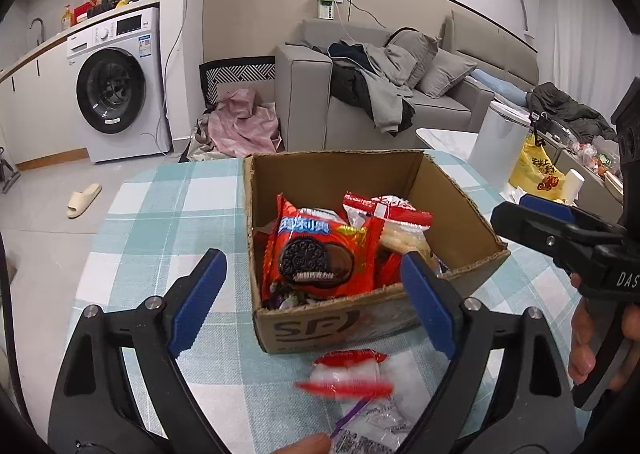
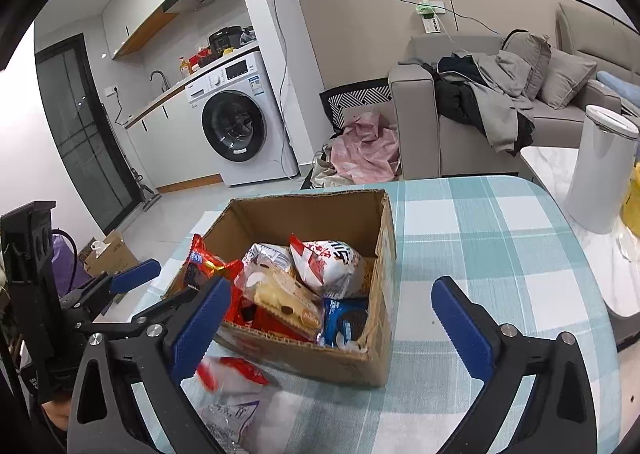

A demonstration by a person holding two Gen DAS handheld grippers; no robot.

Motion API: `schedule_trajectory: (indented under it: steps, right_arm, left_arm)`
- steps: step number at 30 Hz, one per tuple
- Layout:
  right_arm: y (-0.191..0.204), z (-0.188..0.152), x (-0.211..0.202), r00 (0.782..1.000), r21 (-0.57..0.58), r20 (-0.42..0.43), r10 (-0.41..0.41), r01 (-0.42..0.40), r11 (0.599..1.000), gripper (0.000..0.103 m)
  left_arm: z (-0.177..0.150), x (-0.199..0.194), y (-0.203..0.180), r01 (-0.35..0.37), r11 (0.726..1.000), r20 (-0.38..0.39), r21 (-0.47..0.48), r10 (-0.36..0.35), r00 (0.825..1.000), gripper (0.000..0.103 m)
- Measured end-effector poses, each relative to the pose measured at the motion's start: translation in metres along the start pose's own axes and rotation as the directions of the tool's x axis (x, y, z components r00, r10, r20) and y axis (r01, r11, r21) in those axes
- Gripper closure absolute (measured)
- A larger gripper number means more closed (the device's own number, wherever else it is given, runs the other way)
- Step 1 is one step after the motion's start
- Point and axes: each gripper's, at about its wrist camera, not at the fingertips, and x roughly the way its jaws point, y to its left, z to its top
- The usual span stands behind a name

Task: Organize snacks
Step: 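Open the left gripper over the box while the right gripper releases the noodle bag into it, then move both open grippers back toward the last two snack packs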

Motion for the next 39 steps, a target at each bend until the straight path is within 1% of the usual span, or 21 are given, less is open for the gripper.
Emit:
schedule_trajectory:
  steps: [2, 3, 5, 13, 19, 27, 34, 39]
  right_arm:
    - [0.0, -0.004, -0.003, 1.0, -0.001, -0.002, -0.004, 0.004, 1.0, 0.001]
    - [0.0, -0.007, -0.004, 1.0, -0.004, -0.004, -0.003, 0.003, 1.0, 0.001]
    - [0.0, -0.012, -0.008, 1.0, -0.008, -0.009, -0.004, 0.004, 1.0, 0.001]
    - [-0.003, -0.028, -0.014, 0.999, 0.01, -0.034, 0.017, -0.017, 1.0, 0.0]
    - [0.003, -0.04, -0.019, 0.997, 0.016, -0.06, 0.04, -0.039, 0.999, 0.0]
    - [0.017, -0.055, -0.025, 0.996, -0.005, -0.081, 0.042, -0.042, 0.999, 0.0]
    - [0.025, -0.071, -0.023, 0.991, -0.006, -0.125, 0.056, -0.057, 0.998, 0.0]
    - [0.033, -0.082, -0.02, 0.985, -0.013, -0.159, 0.064, -0.067, 0.998, 0.0]
  left_arm:
    - [-0.004, -0.007, 0.001, -0.009, 1.0, 0.001, -0.004, 0.009, 1.0, 0.013]
    - [-0.007, -0.01, 0.002, -0.013, 1.0, 0.001, -0.008, 0.013, 1.0, 0.007]
    - [-0.011, -0.016, 0.004, -0.018, 1.0, 0.008, -0.017, 0.018, 1.0, 0.001]
    - [-0.032, -0.037, 0.013, -0.036, 0.999, -0.006, -0.037, 0.035, 0.999, 0.001]
    - [-0.046, -0.05, 0.017, -0.04, 0.998, -0.02, -0.049, 0.039, 0.999, 0.001]
    - [-0.066, -0.066, 0.019, -0.063, 0.997, -0.039, -0.047, 0.062, 0.997, 0.001]
    - [-0.083, -0.074, 0.02, -0.072, 0.997, -0.06, -0.036, 0.069, 0.996, 0.001]
    - [-0.095, -0.078, 0.022, -0.075, 0.996, -0.077, -0.045, 0.072, 0.994, 0.001]
